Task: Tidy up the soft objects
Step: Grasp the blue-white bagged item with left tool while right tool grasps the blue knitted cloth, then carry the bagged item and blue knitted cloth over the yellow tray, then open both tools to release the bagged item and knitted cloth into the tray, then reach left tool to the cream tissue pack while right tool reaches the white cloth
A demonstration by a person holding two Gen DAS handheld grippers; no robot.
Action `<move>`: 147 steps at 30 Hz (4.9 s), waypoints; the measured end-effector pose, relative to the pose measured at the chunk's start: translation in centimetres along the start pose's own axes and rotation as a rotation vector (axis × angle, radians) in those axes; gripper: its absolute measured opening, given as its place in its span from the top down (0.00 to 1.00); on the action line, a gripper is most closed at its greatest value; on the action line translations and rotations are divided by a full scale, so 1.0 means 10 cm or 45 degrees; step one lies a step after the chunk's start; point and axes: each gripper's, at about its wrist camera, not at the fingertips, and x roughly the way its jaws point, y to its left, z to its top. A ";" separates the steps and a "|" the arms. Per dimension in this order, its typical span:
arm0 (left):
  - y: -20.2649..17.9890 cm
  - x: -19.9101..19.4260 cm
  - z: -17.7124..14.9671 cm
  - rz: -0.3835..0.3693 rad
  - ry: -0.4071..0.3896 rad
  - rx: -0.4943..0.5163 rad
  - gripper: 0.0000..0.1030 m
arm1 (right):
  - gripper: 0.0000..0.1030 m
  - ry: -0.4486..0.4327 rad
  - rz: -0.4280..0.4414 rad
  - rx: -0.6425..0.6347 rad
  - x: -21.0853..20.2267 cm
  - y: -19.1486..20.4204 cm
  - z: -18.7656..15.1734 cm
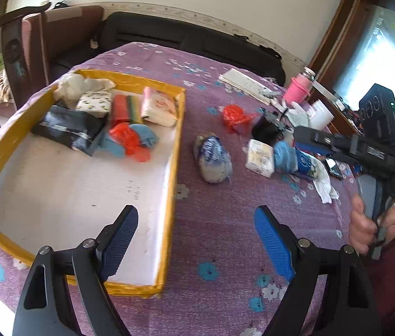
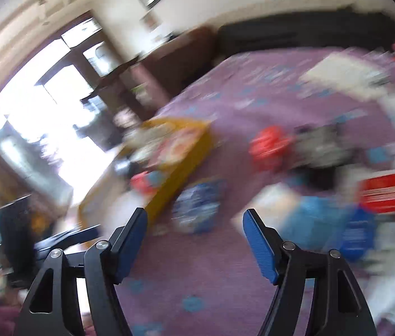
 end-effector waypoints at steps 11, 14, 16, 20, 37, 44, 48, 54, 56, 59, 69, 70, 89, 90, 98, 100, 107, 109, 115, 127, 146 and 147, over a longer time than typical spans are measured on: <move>-0.23 -0.03 0.11 -0.050 -0.026 0.064 0.34 | 0.27 0.042 -0.506 0.019 0.36 -0.17 -0.10; -0.34 0.08 0.25 -0.060 -0.035 0.108 0.35 | 0.27 0.035 -0.557 0.001 0.41 -0.19 -0.09; -0.42 0.23 0.38 -0.045 -0.031 0.138 0.35 | 0.27 0.011 -0.605 -0.012 0.45 -0.20 -0.09; -0.51 0.58 0.53 -0.005 0.032 0.174 0.35 | 0.61 0.006 -0.701 -0.007 0.43 -0.33 -0.09; -0.49 1.43 0.69 0.227 0.115 0.241 0.55 | 0.71 -0.100 -0.433 0.152 0.14 -0.46 -0.08; -0.29 0.83 0.72 0.052 -0.013 0.050 0.55 | 0.71 -0.148 -0.434 0.146 0.08 -0.43 -0.10; -0.14 0.39 0.62 0.010 -0.091 -0.030 0.55 | 0.71 -0.165 -0.435 0.152 0.08 -0.43 -0.13; 0.33 -0.44 0.44 0.083 -0.233 -0.170 0.54 | 0.71 -0.196 -0.488 0.111 0.12 -0.32 -0.17; 0.52 -0.72 0.39 0.156 -0.304 -0.202 0.54 | 0.71 -0.178 -0.510 0.118 0.19 -0.32 -0.17; 0.84 -1.04 0.32 0.247 -0.386 -0.279 0.54 | 0.71 -0.187 -0.541 0.127 0.19 -0.27 -0.16; 1.43 -1.00 0.21 0.236 -0.383 -0.459 0.54 | 0.70 -0.282 -0.411 0.028 -0.02 0.38 0.07; 1.46 -1.00 0.19 0.233 -0.380 -0.463 0.54 | 0.70 -0.278 -0.393 0.003 -0.01 0.46 0.08; 1.67 -0.61 0.26 0.286 -0.284 -0.510 0.54 | 0.70 -0.075 -0.034 -0.193 0.65 1.49 0.02; 1.70 -0.58 0.28 0.293 -0.274 -0.512 0.54 | 0.70 -0.066 -0.019 -0.195 0.67 1.54 0.02; 1.90 -0.16 0.55 0.356 -0.112 -0.456 0.53 | 0.69 0.031 -0.014 -0.289 1.00 1.86 0.02; 1.87 -0.07 0.58 0.375 -0.079 -0.420 0.50 | 0.69 0.102 0.003 -0.251 1.19 1.84 0.04; 1.83 -0.30 0.55 0.309 -0.208 -0.455 0.31 | 0.68 0.278 0.018 -0.210 1.74 1.86 0.03; 1.83 -0.42 0.53 0.302 -0.251 -0.476 0.28 | 0.65 0.298 0.055 -0.203 1.83 1.89 0.04; 1.80 -0.64 0.43 0.273 -0.307 -0.515 0.24 | 0.46 0.209 0.091 -0.169 1.61 1.85 0.14; 1.11 -0.59 0.32 0.094 -0.270 -0.416 0.17 | 0.35 -0.079 -0.411 0.068 0.10 0.50 0.09; 0.46 -0.63 0.21 0.112 -0.233 -0.231 0.13 | 0.50 0.170 -0.512 0.144 0.90 -0.03 0.04; 0.44 -0.60 0.22 0.109 -0.224 -0.223 0.13 | 0.50 0.194 -0.451 0.157 0.88 0.00 -0.01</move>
